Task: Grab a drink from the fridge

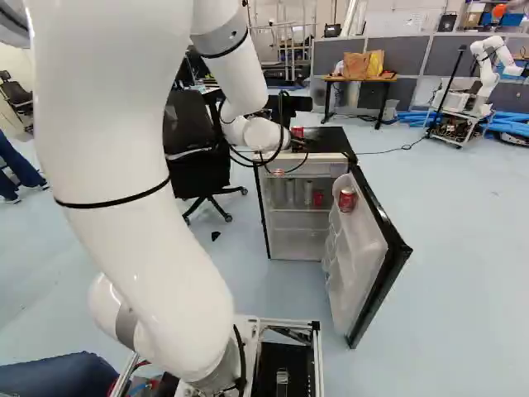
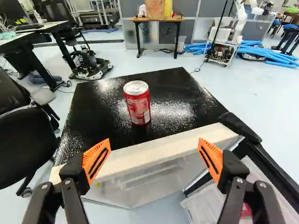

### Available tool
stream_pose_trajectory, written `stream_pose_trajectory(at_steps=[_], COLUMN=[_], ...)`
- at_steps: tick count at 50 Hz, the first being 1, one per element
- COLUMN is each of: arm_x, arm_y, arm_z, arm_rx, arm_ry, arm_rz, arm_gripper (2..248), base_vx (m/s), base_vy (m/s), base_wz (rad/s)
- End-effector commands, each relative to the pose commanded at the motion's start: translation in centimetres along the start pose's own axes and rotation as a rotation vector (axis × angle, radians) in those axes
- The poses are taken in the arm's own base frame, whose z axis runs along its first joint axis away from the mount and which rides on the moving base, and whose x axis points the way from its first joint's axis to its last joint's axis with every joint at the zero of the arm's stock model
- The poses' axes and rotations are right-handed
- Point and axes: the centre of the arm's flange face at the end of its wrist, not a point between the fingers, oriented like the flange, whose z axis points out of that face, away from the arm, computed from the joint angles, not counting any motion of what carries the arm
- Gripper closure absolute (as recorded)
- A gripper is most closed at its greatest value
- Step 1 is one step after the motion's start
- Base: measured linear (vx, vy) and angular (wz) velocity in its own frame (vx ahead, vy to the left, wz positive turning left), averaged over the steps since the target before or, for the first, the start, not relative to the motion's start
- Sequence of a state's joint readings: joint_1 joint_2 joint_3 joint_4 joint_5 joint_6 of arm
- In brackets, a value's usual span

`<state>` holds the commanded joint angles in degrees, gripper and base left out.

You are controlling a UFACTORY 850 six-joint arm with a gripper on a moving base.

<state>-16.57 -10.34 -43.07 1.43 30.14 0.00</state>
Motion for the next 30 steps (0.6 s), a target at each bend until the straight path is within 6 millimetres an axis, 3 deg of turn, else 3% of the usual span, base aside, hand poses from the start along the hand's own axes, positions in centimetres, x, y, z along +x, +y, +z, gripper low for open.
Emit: stream_pose_trajectory(at_steps=[30], arm_x=[0.9], arm_y=[4.6], arm_z=[-2.6], arm_rx=[-0.081], arm_ry=[-0.109], arm_rz=[0.049], arm_gripper=[3], base_vx=[0.000], base_vy=[0.000], base_wz=[0.000])
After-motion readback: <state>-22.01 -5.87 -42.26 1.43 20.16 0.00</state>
